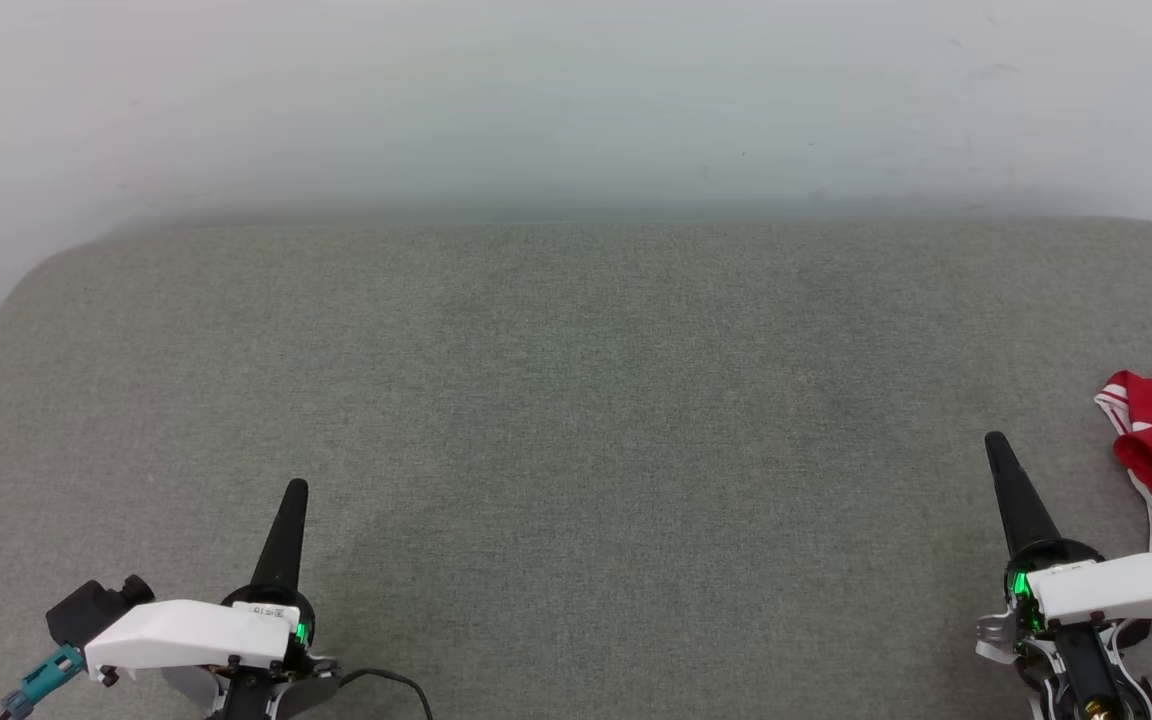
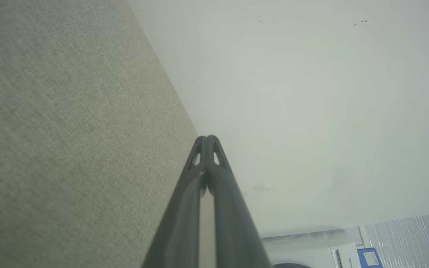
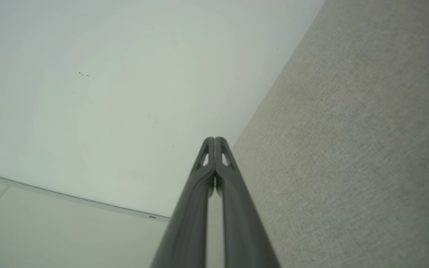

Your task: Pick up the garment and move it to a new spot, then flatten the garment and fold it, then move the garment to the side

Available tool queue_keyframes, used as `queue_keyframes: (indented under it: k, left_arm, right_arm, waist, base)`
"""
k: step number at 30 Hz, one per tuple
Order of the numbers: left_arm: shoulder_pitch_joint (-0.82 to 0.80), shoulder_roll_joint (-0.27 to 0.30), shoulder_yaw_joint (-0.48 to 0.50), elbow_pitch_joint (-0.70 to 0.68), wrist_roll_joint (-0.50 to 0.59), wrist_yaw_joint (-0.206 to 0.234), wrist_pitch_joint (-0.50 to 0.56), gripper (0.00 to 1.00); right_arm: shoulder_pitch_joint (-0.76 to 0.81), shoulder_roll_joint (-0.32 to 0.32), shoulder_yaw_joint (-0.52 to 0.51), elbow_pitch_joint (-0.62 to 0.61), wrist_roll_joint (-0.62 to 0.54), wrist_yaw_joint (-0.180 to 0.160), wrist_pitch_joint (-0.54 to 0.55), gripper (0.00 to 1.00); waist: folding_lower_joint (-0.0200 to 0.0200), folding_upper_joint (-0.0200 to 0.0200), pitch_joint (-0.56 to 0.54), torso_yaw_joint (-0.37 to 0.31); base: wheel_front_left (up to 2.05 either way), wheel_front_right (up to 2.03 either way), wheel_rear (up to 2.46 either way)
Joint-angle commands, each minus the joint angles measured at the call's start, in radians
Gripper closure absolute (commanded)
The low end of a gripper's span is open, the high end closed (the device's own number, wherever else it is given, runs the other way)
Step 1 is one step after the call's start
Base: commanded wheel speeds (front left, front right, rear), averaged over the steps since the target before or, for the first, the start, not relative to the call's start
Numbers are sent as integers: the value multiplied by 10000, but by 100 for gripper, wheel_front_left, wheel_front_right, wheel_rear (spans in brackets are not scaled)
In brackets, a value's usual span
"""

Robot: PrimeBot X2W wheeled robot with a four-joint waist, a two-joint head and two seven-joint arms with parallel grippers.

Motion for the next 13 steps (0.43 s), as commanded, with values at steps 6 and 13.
queue_keyframes:
  k: [6, 13]
  left_arm:
    - [-257, -38, 129, 45, -677, -62, 201, 100]
    - [-269, -62, 200, 121, -1239, -67, 359, 100]
  right_arm:
    - [73, 22, -53, -6, 761, -1, 134, 100]
    - [96, 24, -76, 42, 1375, -1, 233, 100]
  waist:
    - [0, 0, -48, -18]
    - [-1, 0, -97, -37]
  base:
    - [0, 0, 0]
    - [0, 0, 0]
